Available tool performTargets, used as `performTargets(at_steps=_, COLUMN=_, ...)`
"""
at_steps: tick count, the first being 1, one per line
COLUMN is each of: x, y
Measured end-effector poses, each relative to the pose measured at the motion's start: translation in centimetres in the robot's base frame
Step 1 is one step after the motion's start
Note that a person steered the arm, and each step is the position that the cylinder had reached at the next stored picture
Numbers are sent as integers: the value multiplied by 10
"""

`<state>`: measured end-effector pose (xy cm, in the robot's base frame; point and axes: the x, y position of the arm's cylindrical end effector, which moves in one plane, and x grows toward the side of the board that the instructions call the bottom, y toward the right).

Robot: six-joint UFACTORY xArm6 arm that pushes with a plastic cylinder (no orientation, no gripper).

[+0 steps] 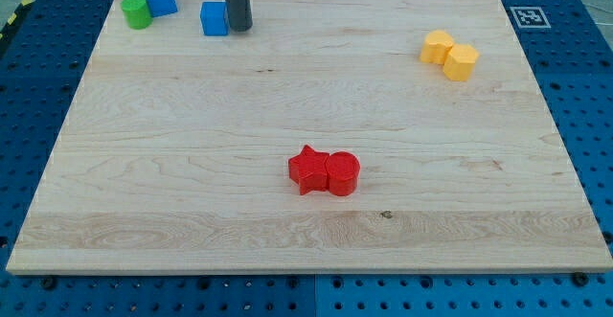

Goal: Move the blue cube to the bottom of the blue triangle

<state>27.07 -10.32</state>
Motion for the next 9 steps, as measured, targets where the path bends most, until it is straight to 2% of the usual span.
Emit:
performTargets(at_steps=2, x=0, y=-23)
performTargets(at_steps=6, x=0, y=-28)
performTargets(at_steps=9, x=20, y=-35)
